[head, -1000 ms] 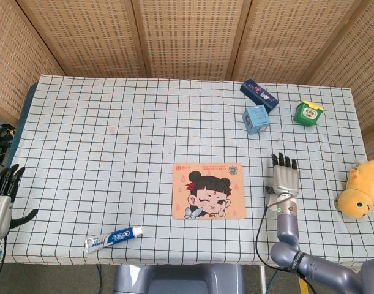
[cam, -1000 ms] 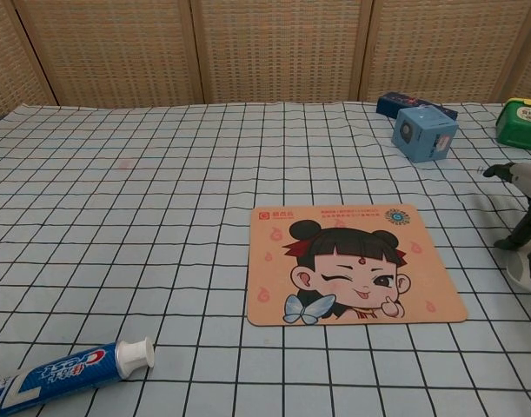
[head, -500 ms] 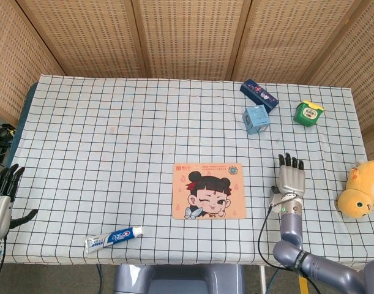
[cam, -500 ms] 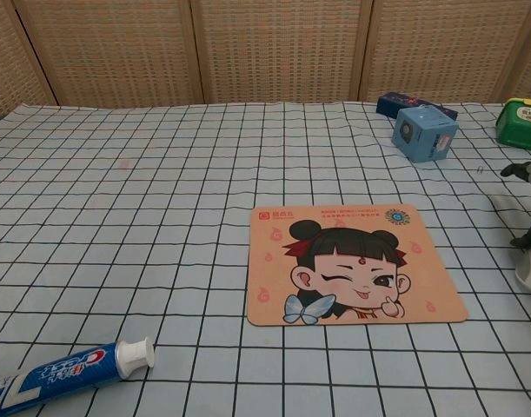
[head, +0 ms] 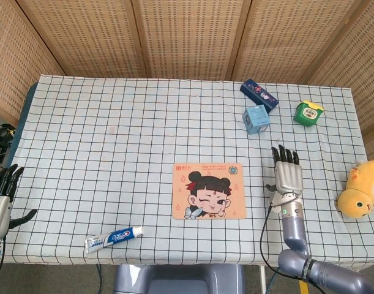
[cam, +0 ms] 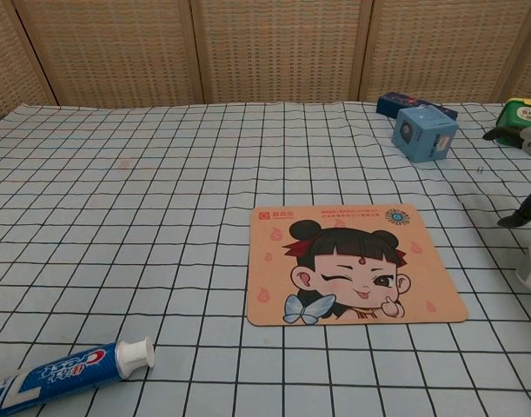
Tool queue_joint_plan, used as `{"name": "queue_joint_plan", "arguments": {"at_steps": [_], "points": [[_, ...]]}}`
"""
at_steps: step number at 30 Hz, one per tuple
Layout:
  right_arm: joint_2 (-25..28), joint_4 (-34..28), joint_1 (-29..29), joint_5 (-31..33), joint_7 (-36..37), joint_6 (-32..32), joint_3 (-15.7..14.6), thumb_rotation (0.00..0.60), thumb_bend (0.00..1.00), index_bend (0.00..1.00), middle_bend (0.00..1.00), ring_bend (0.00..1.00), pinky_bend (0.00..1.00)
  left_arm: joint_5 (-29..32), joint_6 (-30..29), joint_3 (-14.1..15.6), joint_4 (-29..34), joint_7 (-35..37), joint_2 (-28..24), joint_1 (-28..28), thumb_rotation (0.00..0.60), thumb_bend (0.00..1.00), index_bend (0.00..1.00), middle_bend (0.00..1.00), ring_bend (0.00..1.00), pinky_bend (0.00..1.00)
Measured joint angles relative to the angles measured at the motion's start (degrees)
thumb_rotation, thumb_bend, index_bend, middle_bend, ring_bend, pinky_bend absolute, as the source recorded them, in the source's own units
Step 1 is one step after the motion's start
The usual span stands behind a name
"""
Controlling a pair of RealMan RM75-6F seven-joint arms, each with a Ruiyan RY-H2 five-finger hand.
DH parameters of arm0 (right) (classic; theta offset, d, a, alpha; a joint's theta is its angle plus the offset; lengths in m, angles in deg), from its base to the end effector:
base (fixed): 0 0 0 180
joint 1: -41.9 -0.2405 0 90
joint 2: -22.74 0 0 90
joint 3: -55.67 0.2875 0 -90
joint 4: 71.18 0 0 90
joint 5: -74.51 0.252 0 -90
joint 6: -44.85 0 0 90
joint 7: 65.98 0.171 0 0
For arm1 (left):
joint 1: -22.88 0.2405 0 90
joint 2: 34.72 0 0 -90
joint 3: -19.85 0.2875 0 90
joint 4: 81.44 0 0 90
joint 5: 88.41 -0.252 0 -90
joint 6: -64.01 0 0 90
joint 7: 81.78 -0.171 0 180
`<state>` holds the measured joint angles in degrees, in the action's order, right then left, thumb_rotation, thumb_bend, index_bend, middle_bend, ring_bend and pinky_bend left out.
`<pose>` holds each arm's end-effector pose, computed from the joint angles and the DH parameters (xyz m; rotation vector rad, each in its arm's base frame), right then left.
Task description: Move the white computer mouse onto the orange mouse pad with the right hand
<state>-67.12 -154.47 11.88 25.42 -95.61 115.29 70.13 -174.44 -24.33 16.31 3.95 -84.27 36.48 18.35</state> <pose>-0.2757 -0.3805 -0.0135 1.3381 -1.0373 0.7138 -0.3657 0.2155 0.1125 -1.3493 -0.8271 -0.9114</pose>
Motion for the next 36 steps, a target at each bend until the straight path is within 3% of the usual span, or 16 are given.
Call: {"name": "queue_joint_plan", "arguments": {"at_steps": [6,9,15,26,36], "points": [[5.7,-2.3,2.9,-16.6,10.0,4.0,-3.7,0.600,0.25,0.15,0.15,0.03,0.04,-0.3,0.1,0.1,-0.3,-0.3,0.4,-0.1,0.600,0.00,0.00,0.00,0.00,0.00],[10.1,-2.6,4.0,-24.1,16.2,4.4,-6.6,0.600,0.24,0.15,0.14,0.03,0.05,-0.7,-0.1,0.2,-0.4,-0.7,0.5,-0.1,0.600,0.00,0.00,0.00,0.00,0.00],[16.1,0.2,5.2,-33.3,26.1,3.0,-11.8,0.600,0.16,0.15,0.10,0.03,0.05,-1.4,-0.3,0.6,-0.2,-0.7,0.7,-0.2,0.600,0.00,0.00,0.00,0.00,0.00],[15.9,13.3,4.6,-48.1,30.4,4.8,-17.4,0.600,0.15,0.18,0.10,0.02,0.05,-2.3,-0.4,1.0,-0.1,-1.4,1.0,-0.3,0.600,0.00,0.00,0.00,0.00,0.00],[13.1,17.0,2.9,-51.9,26.9,2.2,-19.7,0.600,0.15,0.23,0.10,0.02,0.05,-2.5,-0.1,1.2,-0.4,-1.2,1.2,-0.4,0.600,0.00,0.00,0.00,0.00,0.00]]}}
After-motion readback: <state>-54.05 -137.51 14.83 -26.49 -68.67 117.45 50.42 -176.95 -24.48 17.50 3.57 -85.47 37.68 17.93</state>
